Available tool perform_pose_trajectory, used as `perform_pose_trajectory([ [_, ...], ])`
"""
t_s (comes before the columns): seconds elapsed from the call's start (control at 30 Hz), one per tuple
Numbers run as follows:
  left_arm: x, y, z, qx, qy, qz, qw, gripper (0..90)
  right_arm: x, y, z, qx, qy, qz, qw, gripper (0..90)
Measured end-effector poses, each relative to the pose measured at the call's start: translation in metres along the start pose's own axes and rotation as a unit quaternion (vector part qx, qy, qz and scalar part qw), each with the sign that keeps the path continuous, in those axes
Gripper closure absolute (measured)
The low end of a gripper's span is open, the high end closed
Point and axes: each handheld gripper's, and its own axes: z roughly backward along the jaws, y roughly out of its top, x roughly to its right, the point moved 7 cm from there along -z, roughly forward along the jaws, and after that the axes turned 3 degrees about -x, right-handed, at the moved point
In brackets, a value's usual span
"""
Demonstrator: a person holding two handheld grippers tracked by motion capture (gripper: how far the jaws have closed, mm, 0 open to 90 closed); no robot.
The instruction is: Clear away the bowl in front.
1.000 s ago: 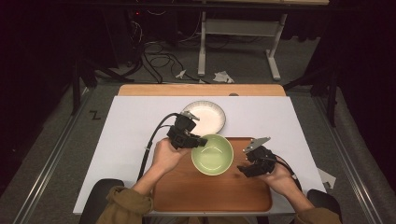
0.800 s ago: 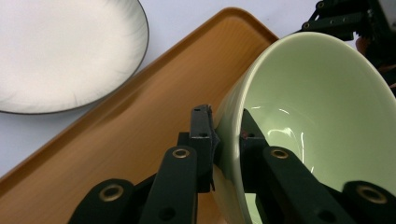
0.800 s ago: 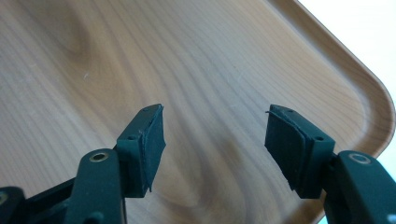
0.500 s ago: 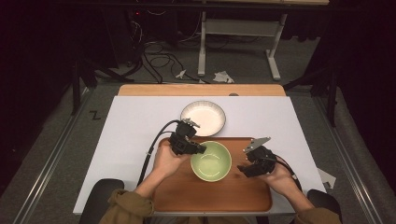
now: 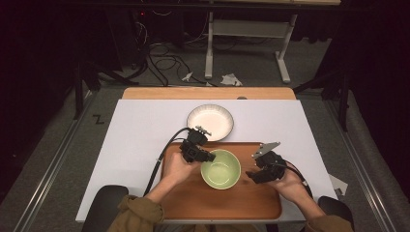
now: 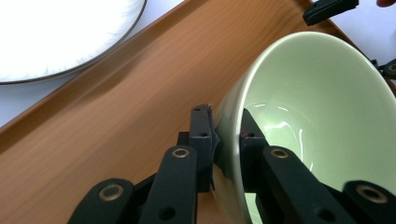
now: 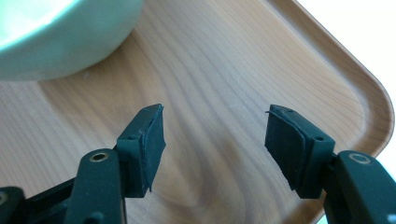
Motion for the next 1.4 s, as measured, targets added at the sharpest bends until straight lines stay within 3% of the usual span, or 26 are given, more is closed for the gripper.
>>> perform_pose_trajectory([
  [0.37, -0.009, -0.004, -0.009, 0.005, -0.004, 0.026, 0.9996, 80.7, 0.0, 0.0, 0.0, 0.004, 0.0, 0.004, 1.0, 37.8],
  [0.97, -0.014, -0.008, -0.013, 0.013, -0.004, 0.035, 0.9993, 81.2, -0.001, 0.0, -0.001, -0.004, 0.0, 0.005, 1.0, 37.8],
  [1.4, -0.016, -0.009, -0.016, 0.008, 0.005, 0.029, 0.9995, 81.3, -0.001, 0.0, -0.002, -0.004, 0.001, 0.005, 1.0, 37.8],
])
